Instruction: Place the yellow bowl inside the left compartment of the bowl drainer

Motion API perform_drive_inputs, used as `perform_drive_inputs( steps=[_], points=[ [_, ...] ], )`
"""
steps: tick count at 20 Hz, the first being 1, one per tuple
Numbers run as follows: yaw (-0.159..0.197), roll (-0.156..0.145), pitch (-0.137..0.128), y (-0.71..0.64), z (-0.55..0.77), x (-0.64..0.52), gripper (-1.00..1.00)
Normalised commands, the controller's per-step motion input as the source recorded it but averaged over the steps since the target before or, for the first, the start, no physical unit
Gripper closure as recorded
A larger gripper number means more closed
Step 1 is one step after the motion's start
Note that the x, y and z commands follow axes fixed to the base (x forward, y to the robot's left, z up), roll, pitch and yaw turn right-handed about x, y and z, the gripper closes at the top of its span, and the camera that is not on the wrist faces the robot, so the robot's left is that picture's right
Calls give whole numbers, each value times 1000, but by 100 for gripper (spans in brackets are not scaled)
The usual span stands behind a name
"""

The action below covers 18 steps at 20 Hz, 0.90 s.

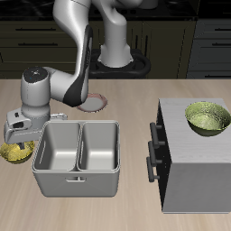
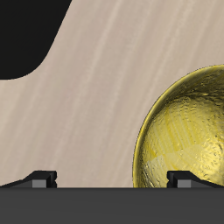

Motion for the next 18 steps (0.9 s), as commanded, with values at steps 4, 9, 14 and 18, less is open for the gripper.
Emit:
perform_drive_inputs(
  steps=[4,9,14,18],
  points=[
    [-29,-8,24,-80,-154,-45,100],
    [-9,-11,-4,-41,46,2,100],
    [-4,4,-14,32,97,-16,100],
    [-3,1,-7,8,64,22,100]
  ],
)
